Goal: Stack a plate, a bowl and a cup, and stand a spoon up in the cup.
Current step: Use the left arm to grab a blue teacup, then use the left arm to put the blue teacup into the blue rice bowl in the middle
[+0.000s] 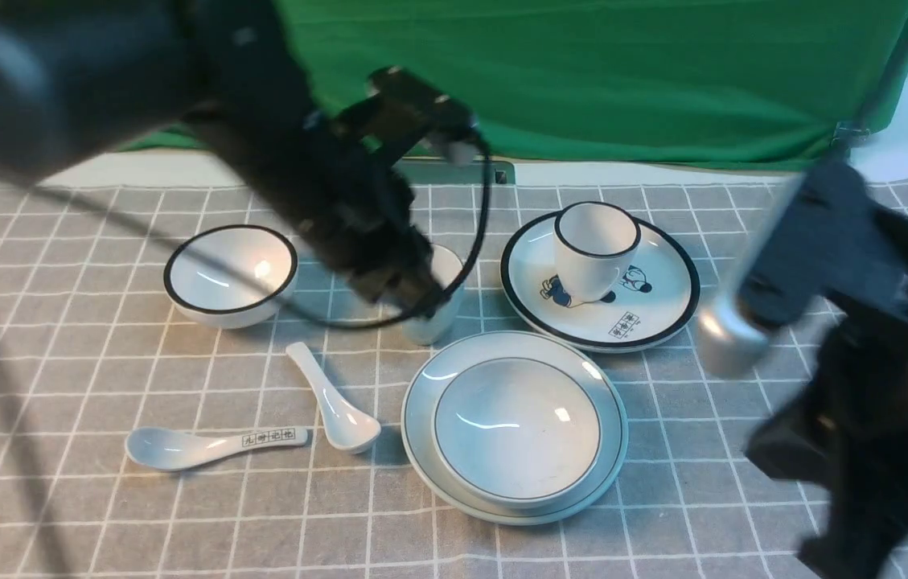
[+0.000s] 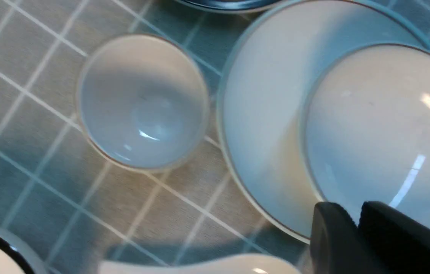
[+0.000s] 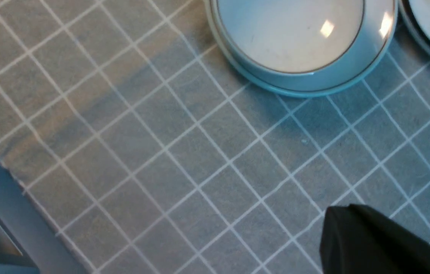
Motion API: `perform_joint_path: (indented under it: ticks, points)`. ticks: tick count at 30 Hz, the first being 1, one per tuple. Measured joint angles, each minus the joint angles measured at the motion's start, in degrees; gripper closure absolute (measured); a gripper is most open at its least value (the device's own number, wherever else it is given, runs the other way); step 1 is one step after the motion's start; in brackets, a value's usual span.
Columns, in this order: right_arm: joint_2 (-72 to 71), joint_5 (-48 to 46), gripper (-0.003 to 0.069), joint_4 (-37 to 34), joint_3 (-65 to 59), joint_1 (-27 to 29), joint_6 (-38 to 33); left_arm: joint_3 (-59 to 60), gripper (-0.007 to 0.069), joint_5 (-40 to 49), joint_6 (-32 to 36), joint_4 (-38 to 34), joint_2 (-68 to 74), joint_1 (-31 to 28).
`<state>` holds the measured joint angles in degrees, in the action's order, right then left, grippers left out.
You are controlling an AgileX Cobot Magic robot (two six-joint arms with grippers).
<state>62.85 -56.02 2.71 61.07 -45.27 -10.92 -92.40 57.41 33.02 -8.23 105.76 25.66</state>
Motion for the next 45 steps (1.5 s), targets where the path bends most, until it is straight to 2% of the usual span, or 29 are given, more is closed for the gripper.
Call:
perform_joint_path:
  ticks: [1, 5, 8, 11, 14, 16, 17, 20, 23, 29, 33, 37, 41, 45]
  points:
    - [-0.3, 0.0, 0.0636, 0.0, -0.2, 0.0, 0.0, -1.1, 0.0499, 0.2, 0.0, 0.5, 0.5, 0.0]
    - [-5.7, 0.1, 0.0636, 0.0, -4.5, 0.0, 2.9, -10.6, 0.0323, 2.1, 0.1, 2.7, 9.0, 0.0]
    - [-7.8, 0.1, 0.0634, 0.1, -5.8, 0.0, 5.0, -13.5, 0.0241, 1.4, 0.2, 3.1, 13.1, 0.0]
    - [-8.9, -0.1, 0.0628, 0.1, -6.1, 0.0, 6.7, -14.2, 0.0218, -0.1, 0.2, 3.8, 16.1, 0.0]
    - [-9.2, -0.4, 0.0625, 0.1, -6.1, 0.0, 7.3, -14.3, 0.0237, -1.7, 0.2, 5.6, 18.3, 0.0]
    - [-9.3, -0.5, 0.0623, 0.1, -6.1, 0.0, 7.5, -14.4, 0.0277, -2.2, 0.0, 6.9, 19.5, 0.0]
    - [-9.3, -0.6, 0.0622, 0.1, -6.1, 0.0, 7.5, -14.4, 0.0314, -2.2, -0.1, 7.2, 20.0, 0.0]
    - [-9.3, -0.8, 0.0617, 0.1, -6.1, 0.0, 7.5, -14.4, 0.0491, -1.8, -0.2, 7.2, 21.0, 0.0]
    - [-9.3, -0.9, 0.0615, 0.1, -6.1, 0.0, 7.5, -15.3, 0.0584, 1.1, 0.4, 6.7, 20.7, 0.0]
    - [-9.9, -1.6, 0.0614, 0.8, -6.1, 0.0, 7.5, -17.4, 0.0596, 7.9, -0.7, 2.4, 16.2, 0.6]
    - [-11.7, -1.8, 0.0614, 3.0, -6.1, 0.0, 7.6, -14.2, 0.0596, 11.2, -2.0, -1.5, 8.3, 6.1]
    - [-13.2, -1.8, 0.0614, 4.4, -6.1, 0.0, 7.6, -9.2, 0.0596, 10.3, -2.2, 0.6, 7.4, 12.7]
    - [-14.4, -1.8, 0.0614, 4.8, -6.1, 0.0, 7.6, -7.8, 0.0596, 8.3, -3.2, 5.0, 10.1, 15.6]
    - [-15.6, -1.8, 0.0613, 5.0, -6.4, 0.0, 7.6, -7.8, 0.0596, 7.3, -3.4, 5.5, 12.5, 15.7]
